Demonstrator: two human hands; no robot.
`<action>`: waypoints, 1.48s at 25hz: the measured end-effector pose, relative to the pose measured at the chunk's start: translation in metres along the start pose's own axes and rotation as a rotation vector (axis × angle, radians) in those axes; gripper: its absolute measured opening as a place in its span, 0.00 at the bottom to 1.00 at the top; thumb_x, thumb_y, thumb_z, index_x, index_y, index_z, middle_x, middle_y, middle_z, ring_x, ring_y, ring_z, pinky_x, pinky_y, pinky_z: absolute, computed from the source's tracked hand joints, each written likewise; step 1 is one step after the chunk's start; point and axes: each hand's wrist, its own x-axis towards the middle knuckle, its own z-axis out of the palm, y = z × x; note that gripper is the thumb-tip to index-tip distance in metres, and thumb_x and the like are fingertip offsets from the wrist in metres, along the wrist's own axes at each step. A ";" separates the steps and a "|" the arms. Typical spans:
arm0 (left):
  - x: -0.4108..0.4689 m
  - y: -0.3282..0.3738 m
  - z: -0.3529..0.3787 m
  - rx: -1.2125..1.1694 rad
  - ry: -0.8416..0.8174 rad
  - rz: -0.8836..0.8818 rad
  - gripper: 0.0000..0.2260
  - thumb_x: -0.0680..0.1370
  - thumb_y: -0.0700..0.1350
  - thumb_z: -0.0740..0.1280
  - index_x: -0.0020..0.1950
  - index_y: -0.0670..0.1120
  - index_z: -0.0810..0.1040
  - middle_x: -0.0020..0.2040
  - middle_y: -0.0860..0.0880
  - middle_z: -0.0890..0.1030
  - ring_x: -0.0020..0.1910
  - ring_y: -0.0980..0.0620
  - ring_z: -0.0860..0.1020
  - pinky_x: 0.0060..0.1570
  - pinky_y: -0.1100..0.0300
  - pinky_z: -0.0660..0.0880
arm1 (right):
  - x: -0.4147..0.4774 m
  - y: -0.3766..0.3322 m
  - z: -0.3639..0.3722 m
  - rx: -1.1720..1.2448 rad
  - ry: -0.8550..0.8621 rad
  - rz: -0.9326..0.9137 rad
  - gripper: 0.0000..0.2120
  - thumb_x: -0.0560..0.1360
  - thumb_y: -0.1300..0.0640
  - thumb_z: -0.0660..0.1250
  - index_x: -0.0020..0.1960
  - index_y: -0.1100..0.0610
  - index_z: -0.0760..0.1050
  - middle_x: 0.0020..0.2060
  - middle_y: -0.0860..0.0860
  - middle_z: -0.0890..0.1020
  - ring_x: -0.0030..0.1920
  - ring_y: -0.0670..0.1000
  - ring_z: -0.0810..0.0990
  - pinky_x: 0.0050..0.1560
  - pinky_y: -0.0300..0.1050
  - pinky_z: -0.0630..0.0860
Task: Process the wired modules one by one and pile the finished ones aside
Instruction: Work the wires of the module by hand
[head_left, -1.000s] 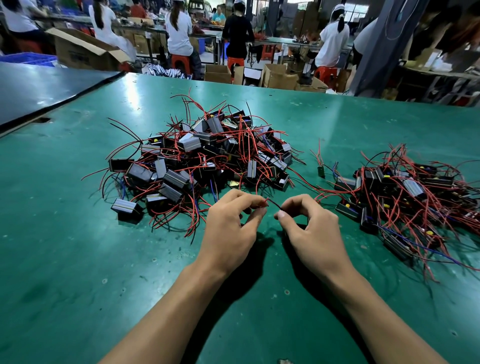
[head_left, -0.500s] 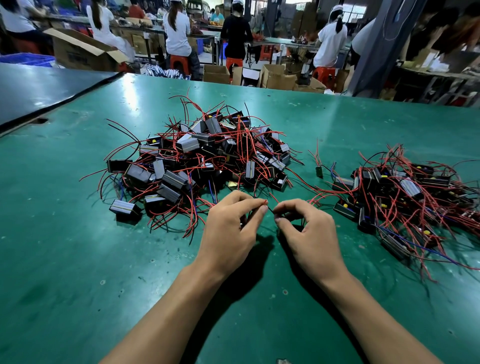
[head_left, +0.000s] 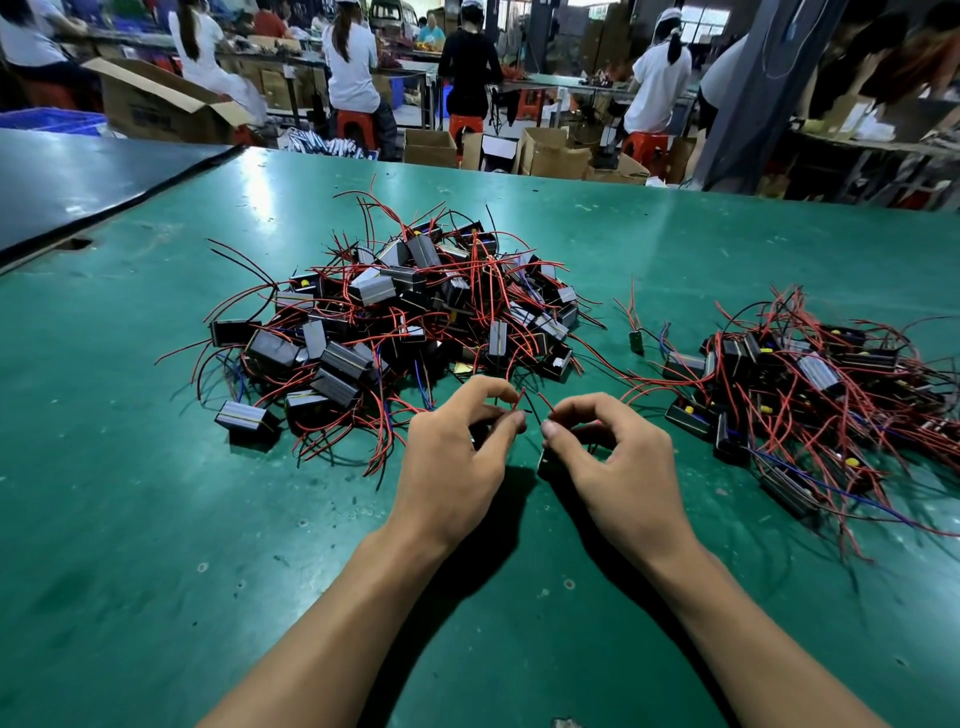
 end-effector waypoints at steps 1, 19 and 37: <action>0.000 -0.001 0.000 0.000 0.006 0.002 0.07 0.75 0.40 0.73 0.51 0.48 0.82 0.39 0.56 0.84 0.39 0.64 0.81 0.38 0.73 0.72 | 0.000 0.000 0.000 0.002 -0.004 -0.013 0.05 0.74 0.61 0.75 0.45 0.51 0.81 0.39 0.43 0.84 0.40 0.40 0.83 0.44 0.28 0.74; 0.002 0.002 -0.002 -0.007 -0.028 0.009 0.09 0.77 0.36 0.69 0.52 0.47 0.86 0.40 0.51 0.82 0.36 0.54 0.78 0.35 0.61 0.73 | 0.000 -0.001 -0.001 0.005 -0.026 -0.012 0.04 0.75 0.60 0.73 0.43 0.52 0.83 0.36 0.42 0.85 0.38 0.40 0.82 0.44 0.30 0.73; 0.005 0.010 -0.006 -0.091 -0.007 -0.033 0.02 0.75 0.39 0.73 0.45 0.43 0.86 0.36 0.55 0.79 0.34 0.61 0.74 0.36 0.70 0.66 | -0.001 -0.013 -0.005 -0.271 0.110 -0.133 0.10 0.74 0.43 0.69 0.49 0.48 0.83 0.44 0.40 0.83 0.50 0.46 0.80 0.57 0.52 0.72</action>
